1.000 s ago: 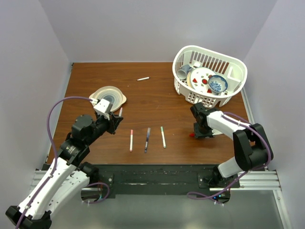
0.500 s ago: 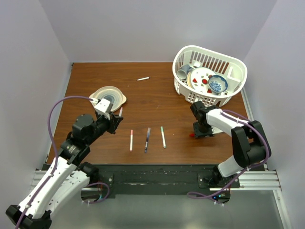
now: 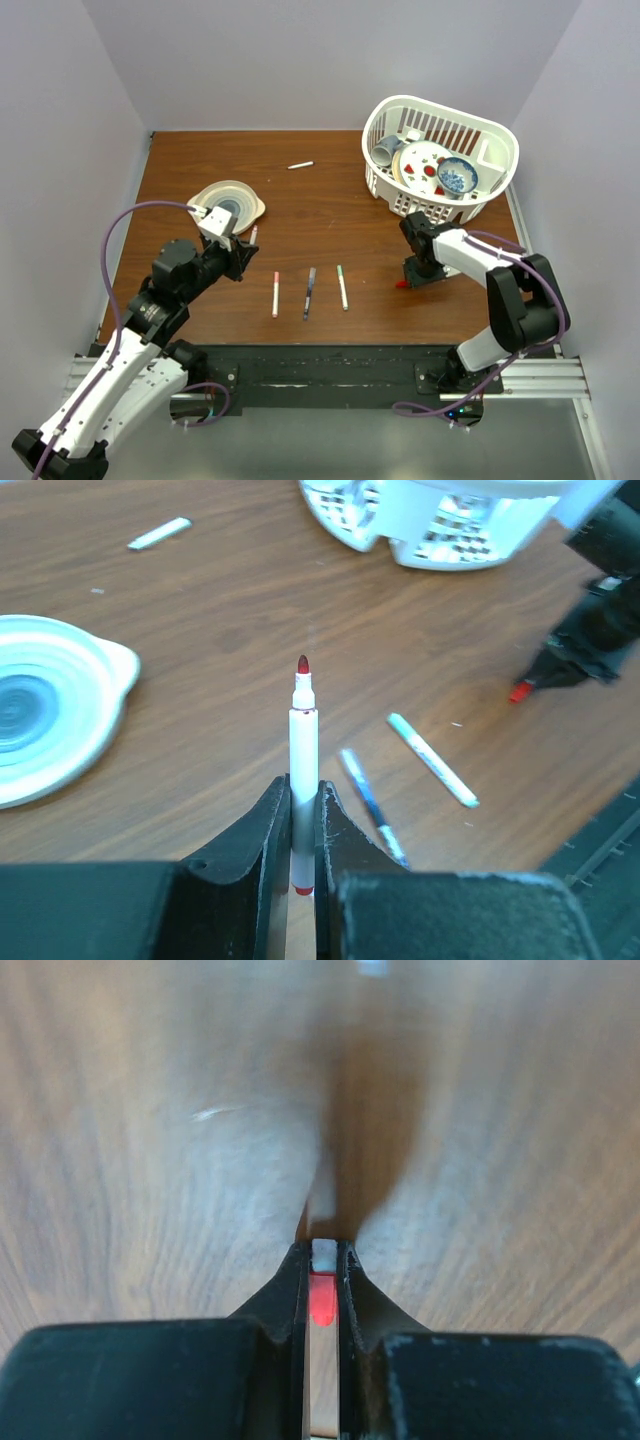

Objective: Insert the pens into the pen caps

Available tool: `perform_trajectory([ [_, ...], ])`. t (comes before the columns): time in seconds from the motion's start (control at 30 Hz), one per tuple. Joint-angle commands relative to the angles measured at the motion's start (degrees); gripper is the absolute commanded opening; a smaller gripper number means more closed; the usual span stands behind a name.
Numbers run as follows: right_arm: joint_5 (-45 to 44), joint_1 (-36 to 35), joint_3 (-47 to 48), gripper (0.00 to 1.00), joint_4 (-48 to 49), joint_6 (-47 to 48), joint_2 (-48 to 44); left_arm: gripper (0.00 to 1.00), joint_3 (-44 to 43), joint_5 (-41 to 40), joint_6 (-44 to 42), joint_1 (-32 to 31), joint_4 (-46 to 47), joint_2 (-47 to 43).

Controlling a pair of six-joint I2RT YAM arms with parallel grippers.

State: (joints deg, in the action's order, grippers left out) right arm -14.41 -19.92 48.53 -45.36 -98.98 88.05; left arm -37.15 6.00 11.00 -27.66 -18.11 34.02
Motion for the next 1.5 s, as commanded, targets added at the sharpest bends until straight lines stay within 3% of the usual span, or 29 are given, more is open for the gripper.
perform_trajectory([
  [0.0,-2.8,-0.3,-2.2,0.0,14.5,24.8,-6.2,0.0,0.2,10.0,6.8,-0.1,1.4,0.6],
  [0.07,4.1,-0.4,-4.8,0.0,24.0,37.2,-10.1,0.0,2.3,17.7,13.9,-0.1,3.9,0.4],
  [0.17,17.1,-1.3,-7.7,0.0,35.6,46.3,-17.5,0.0,6.1,26.9,22.1,-0.3,10.8,0.3],
  [0.27,24.4,-4.3,-8.5,0.0,44.8,47.0,-22.4,0.0,10.8,30.2,29.3,-2.0,20.0,-0.7],
  [0.4,26.8,-13.4,-7.0,0.0,54.9,47.4,-25.8,0.0,14.7,28.5,35.0,-7.2,29.6,0.9],
  [0.53,28.4,-17.7,-5.9,0.0,65.7,46.5,-26.8,0.0,16.1,27.9,38.9,-13.5,40.7,5.6],
  [0.73,31.9,-18.7,-5.6,0.0,71.3,45.7,-27.9,0.0,14.4,26.8,40.9,-14.7,43.0,7.9],
  [1.0,33.3,-19.3,-12.5,0.0,78.8,42.4,-32.5,0.0,12.0,24.3,41.4,-14.8,41.0,9.9],
  [1.47,33.0,-22.1,-15.0,0.0,81.8,40.4,-31.7,0.0,11.7,23.1,41.4,-14.8,41.8,9.8],
])
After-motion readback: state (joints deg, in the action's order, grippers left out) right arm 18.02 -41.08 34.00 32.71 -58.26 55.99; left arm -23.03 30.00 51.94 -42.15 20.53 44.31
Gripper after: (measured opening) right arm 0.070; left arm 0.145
